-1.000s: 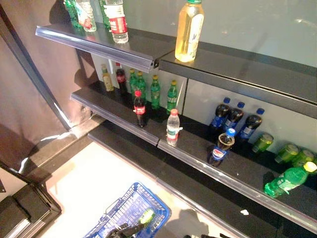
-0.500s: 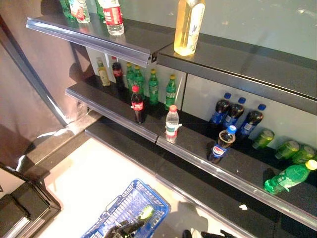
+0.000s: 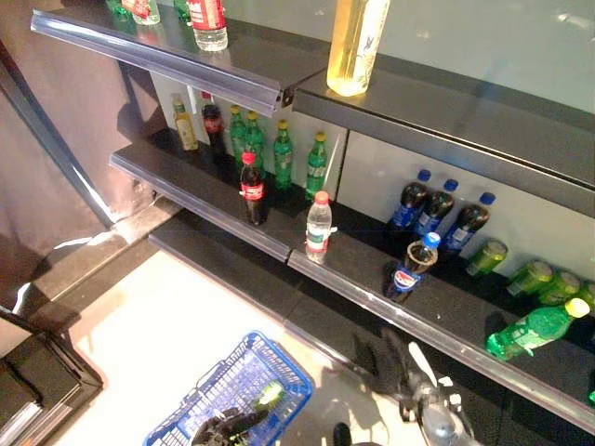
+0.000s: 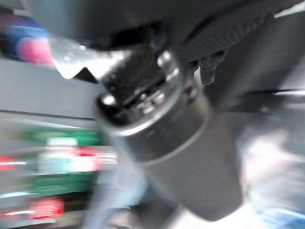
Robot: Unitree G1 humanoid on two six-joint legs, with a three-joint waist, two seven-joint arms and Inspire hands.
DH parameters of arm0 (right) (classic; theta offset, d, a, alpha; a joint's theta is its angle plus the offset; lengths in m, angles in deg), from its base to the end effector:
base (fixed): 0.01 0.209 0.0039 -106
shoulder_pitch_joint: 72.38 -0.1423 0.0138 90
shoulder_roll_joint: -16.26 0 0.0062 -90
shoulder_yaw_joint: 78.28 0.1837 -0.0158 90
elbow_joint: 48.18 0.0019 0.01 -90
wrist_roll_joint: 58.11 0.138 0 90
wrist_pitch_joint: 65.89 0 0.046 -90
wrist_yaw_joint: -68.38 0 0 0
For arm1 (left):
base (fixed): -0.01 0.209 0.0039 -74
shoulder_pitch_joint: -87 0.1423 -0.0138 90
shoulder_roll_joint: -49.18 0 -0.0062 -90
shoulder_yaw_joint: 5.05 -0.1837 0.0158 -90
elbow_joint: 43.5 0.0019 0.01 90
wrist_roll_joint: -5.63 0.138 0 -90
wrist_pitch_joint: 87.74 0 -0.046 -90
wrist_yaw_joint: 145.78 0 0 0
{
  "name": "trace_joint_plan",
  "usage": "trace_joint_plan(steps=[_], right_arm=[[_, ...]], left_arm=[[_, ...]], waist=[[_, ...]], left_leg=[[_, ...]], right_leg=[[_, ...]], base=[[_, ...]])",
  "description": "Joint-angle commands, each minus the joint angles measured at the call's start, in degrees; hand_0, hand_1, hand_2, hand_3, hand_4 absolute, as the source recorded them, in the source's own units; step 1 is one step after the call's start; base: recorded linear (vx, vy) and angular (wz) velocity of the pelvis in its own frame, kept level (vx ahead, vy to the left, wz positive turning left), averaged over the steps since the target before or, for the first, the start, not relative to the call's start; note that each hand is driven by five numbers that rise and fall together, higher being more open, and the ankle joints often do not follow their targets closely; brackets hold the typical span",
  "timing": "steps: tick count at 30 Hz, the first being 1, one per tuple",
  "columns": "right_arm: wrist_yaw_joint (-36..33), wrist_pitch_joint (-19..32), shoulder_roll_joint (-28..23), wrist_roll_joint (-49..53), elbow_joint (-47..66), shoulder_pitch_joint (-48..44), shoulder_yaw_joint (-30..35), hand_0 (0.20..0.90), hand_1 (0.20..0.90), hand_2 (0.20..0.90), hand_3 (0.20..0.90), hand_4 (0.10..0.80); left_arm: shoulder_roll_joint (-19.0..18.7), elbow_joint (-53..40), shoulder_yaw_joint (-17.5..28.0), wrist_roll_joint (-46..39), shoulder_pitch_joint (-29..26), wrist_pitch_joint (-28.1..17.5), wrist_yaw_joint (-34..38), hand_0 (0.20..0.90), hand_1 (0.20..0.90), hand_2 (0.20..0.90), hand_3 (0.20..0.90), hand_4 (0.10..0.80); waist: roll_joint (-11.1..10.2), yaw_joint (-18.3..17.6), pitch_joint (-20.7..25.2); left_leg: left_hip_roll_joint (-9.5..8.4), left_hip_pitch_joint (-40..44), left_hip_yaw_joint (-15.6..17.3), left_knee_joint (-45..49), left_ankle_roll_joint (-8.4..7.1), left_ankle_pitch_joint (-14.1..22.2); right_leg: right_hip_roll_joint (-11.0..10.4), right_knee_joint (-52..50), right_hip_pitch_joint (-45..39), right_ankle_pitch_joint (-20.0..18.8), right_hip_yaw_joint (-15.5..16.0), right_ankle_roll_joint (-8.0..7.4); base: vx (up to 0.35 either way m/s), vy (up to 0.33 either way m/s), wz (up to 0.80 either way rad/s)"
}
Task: Pick up the drink and place into the basket.
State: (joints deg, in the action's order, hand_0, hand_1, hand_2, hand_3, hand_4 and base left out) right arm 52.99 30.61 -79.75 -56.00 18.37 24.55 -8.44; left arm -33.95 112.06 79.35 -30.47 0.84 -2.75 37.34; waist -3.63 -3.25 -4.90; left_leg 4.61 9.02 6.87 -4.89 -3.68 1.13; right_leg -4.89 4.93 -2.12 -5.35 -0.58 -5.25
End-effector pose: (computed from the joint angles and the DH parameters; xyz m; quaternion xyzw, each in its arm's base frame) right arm 0.1409 -0.1929 -0.0457 -0.2128 0.2094 0.0045 0.9544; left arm 0.0650 0.2001 -0.1188 -0.1473 0.5082 0.2126 0.8215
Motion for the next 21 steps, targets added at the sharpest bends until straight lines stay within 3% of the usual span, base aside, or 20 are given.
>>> trace_joint_plan(steps=[1,14,21], right_arm=[[-3.21,1.45,-2.93,-0.94,1.85,-0.48,3.61,0.9,0.9,0.9,0.9,0.8],[-2.16,4.91,-8.43,-2.59,25.07,4.89,11.41,0.9,0.9,0.9,0.9,0.8],[-7.43,7.48,-9.04,-0.63,33.07,5.33,14.57,0.9,0.9,0.9,0.9,0.8]], left_arm=[[-3.52,0.84,0.16,4.27,0.64,-1.71,-0.22,0.3,0.3,0.3,0.2,0.1],[-2.68,-0.38,2.55,6.68,3.49,-1.65,-0.73,0.3,0.3,0.3,0.2,0.1],[-1.96,-0.89,2.18,6.71,3.99,-1.78,-0.34,0.3,0.3,0.3,0.2,0.1]], waist=[[-0.38,-0.81,0.13],[-0.13,-3.48,1.37],[0.39,-4.74,1.47]], left_leg=[[-0.23,-2.21,-0.78,-0.11,1.25,0.17],[0.3,-0.48,1.86,0.0,1.54,1.39],[0.53,0.13,3.1,-0.04,1.72,1.84]], right_leg=[[-2.82,-0.19,-0.75,-0.47,0.21,-3.41],[-3.17,-0.38,-0.69,0.28,-1.66,-3.91],[-3.38,-0.51,-0.35,0.34,-2.72,-4.2]], base=[[0.0,0.0,0.0],[0.01,0.019,-0.11],[-0.009,0.022,-0.11]])
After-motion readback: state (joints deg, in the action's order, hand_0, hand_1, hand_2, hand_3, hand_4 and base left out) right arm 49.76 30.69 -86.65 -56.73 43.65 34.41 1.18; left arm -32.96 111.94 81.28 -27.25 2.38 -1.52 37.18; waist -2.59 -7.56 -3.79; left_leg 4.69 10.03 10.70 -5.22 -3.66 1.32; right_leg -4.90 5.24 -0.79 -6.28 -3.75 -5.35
